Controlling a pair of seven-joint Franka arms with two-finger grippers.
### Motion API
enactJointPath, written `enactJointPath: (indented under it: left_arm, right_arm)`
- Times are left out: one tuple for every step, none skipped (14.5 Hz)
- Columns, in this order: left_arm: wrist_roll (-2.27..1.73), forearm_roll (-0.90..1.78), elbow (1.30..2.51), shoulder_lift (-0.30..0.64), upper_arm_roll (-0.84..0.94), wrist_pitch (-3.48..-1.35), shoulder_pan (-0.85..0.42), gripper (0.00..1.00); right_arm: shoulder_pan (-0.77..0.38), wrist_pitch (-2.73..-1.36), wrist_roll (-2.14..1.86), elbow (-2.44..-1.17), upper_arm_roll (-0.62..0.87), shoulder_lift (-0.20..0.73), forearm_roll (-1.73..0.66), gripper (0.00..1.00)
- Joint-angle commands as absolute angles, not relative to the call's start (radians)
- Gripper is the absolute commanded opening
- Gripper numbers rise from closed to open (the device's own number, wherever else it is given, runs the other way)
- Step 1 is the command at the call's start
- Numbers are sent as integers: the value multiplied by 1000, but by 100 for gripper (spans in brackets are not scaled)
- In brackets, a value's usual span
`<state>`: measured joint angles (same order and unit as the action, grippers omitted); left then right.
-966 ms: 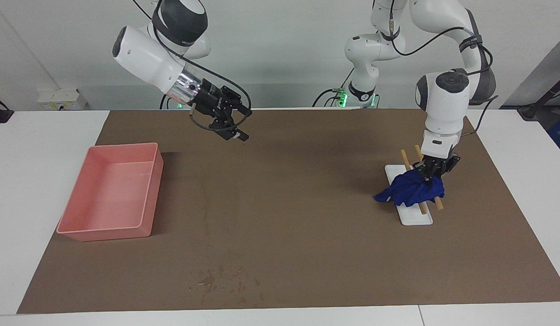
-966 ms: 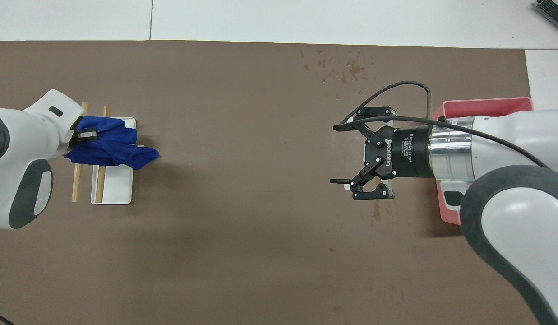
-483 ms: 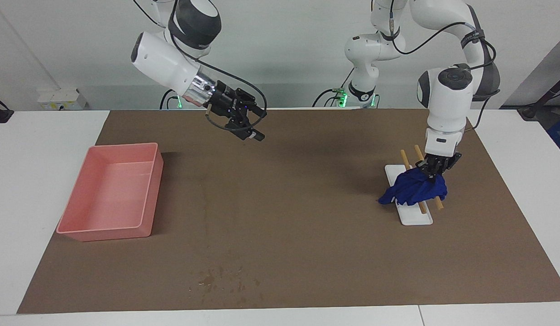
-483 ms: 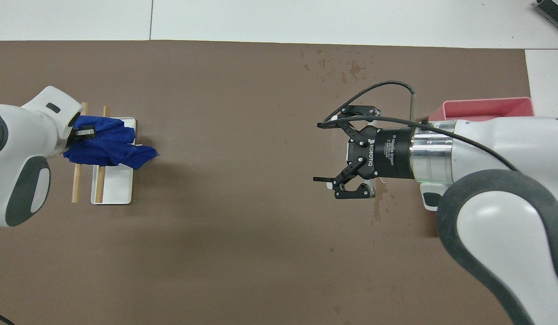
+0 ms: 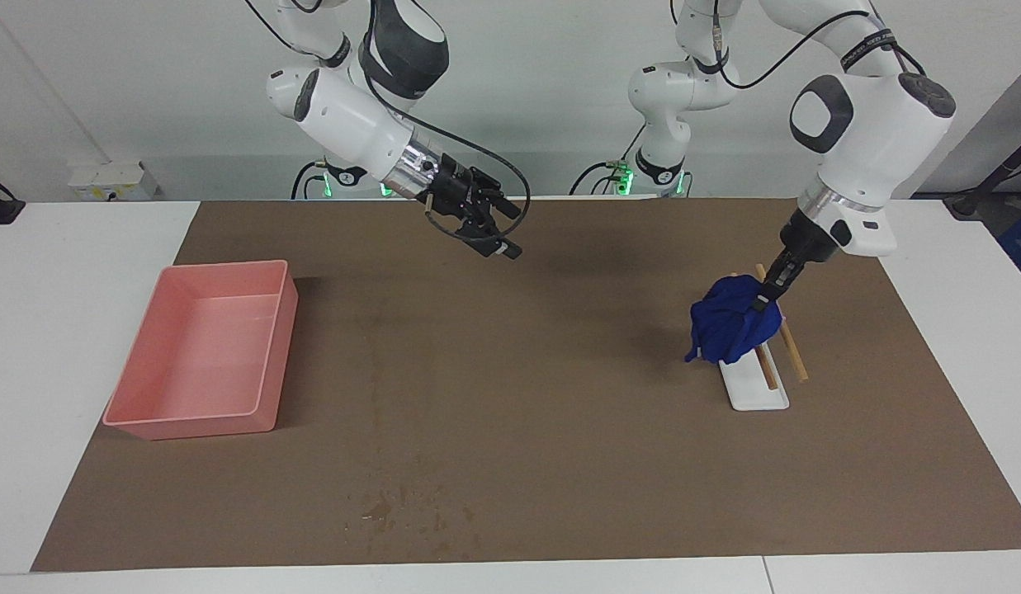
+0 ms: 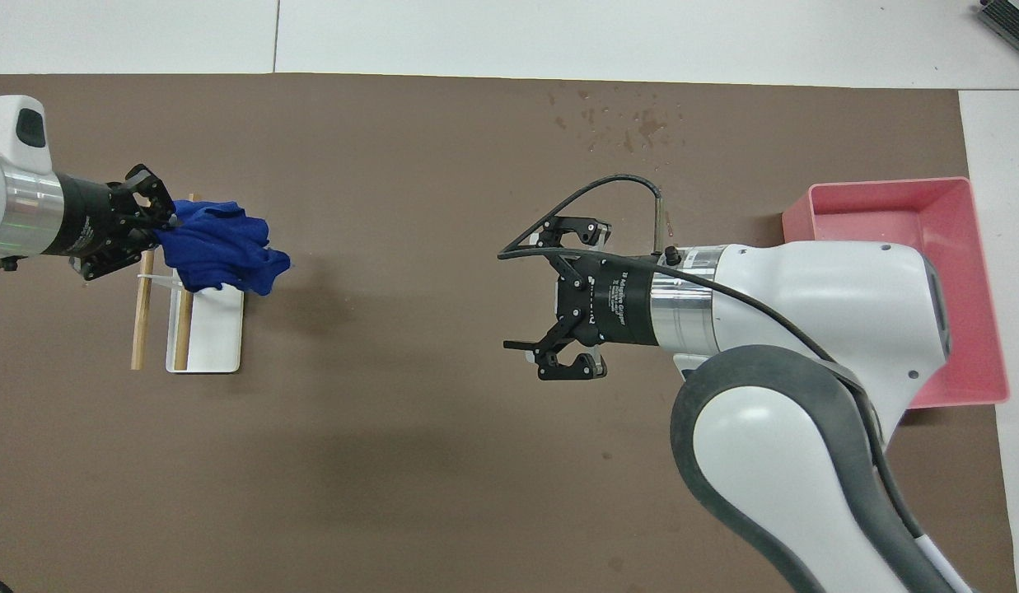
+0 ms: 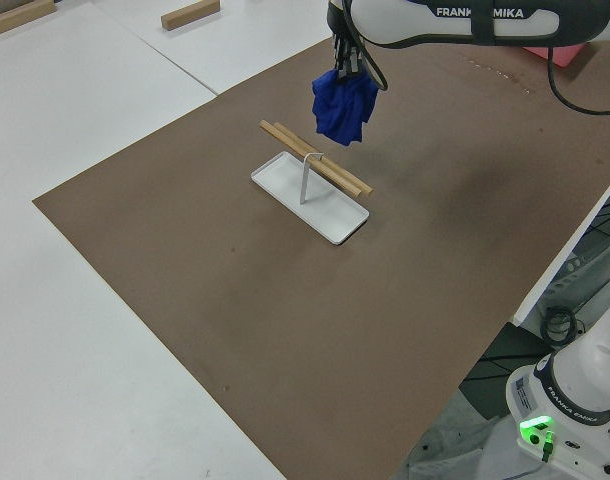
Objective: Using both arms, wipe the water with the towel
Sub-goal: 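Carry the blue towel toward the right gripper with the left gripper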
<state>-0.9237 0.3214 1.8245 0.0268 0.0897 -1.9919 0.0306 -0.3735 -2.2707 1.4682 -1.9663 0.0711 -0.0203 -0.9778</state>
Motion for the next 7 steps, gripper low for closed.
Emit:
enactJointPath:
  left_arm:
    - [-1196, 481, 1832, -5, 94, -1954, 12, 0]
    - [-1247, 512, 1841, -9, 97, -1954, -7, 0]
    - [-1288, 534, 1851, -15, 98, -1957, -47, 0]
    - [-1314, 540, 1867, -23, 98, -1957, -79, 0]
    - [-1333, 540, 1877, -31, 98, -1957, -118, 0]
    - [-1365, 543, 1891, -37, 98, -1963, -155, 0]
    - [-1397, 546, 1894, -38, 98, -1967, -182, 0]
  right_arm:
    - [-370, -2279, 1436, -1974, 72, -28, -1006, 100]
    - [-370, -2281, 1434, -1974, 72, -28, -1006, 100]
    - [-370, -2280, 1434, -1974, 72, -28, -1006, 100]
    - [-370, -2281, 1434, -1974, 72, -26, -1006, 100]
    - [-370, -2283, 1434, -1974, 72, -28, -1006, 100]
    - [-370, -2281, 1434, -1974, 72, -26, -1006, 100]
    - [-370, -2281, 1434, -1974, 72, -28, -1006, 100]
